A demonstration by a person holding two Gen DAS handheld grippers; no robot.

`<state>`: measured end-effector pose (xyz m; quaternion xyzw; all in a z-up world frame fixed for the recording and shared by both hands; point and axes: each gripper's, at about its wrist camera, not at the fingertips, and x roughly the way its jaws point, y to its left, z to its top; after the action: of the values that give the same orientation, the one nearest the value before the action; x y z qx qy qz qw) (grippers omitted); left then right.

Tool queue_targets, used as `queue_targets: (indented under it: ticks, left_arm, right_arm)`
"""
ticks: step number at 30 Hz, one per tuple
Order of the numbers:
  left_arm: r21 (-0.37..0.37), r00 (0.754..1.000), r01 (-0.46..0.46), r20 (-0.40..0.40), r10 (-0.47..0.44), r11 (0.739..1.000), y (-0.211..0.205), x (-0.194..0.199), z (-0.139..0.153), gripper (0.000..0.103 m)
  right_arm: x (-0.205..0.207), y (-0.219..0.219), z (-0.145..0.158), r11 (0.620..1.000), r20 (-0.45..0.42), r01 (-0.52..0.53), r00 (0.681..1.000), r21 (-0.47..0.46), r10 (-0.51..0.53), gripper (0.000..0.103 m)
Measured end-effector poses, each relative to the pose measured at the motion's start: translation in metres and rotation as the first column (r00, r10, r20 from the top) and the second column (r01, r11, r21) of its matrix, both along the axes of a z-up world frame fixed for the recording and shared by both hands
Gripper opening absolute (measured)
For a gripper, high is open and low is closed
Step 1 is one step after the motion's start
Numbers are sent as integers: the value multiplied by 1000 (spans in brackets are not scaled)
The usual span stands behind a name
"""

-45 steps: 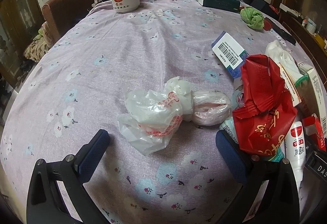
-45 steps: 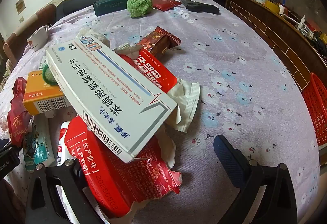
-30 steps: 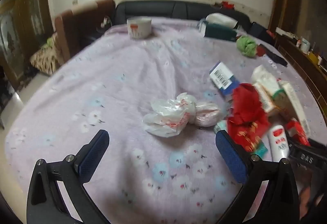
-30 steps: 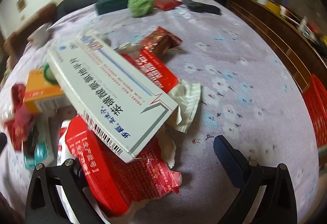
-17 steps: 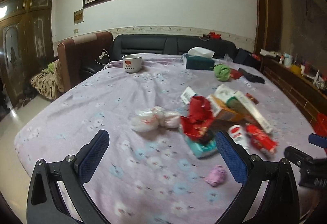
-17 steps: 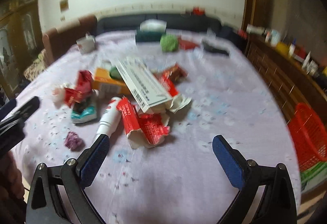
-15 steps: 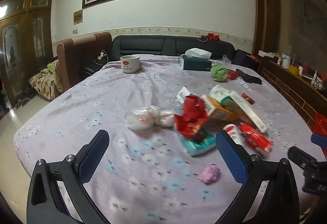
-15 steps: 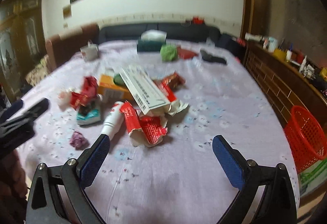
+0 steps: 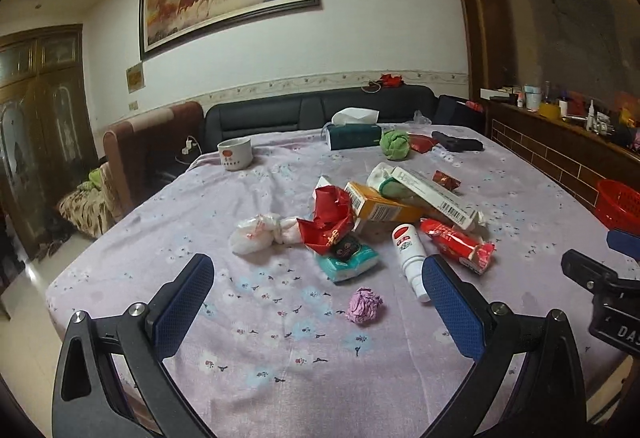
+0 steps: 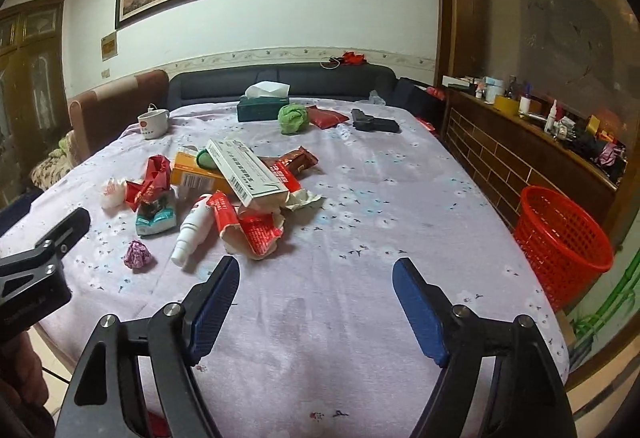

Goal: Collect trash

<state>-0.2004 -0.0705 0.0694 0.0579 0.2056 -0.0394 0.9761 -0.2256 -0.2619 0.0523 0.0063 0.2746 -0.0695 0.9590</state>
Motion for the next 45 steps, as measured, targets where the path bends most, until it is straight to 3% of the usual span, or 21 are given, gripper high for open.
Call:
queue_targets:
  ticks: [8,14,24,38,45]
  left_arm:
    - [8,1000,10,-24,-10,1000,-2,8,-8,103]
    - [2,1000,4,-27,-4,1000,0,5,-9,103]
    - [1,999,-21,-37,21,1000,4,8,-10,103]
    - [-24,994,-1,-105,-2,1000,6,15,-16,103]
    - [-35,995,9,-95,-13,999,6,12,-16,103]
  right_arm:
    - [8,-7,-3,999,-12,42,999,-2,-42,83]
    - [5,2,-5,997,-11,35,999,-62,-35,83]
    - [11,0,-8,998,-36,36,999,-46,-38,77]
    - [12,-1,-11,999,-57,32,998,-30,-33,75]
    - [12,-1,-12,999,-60,29,998,-32,-31,75]
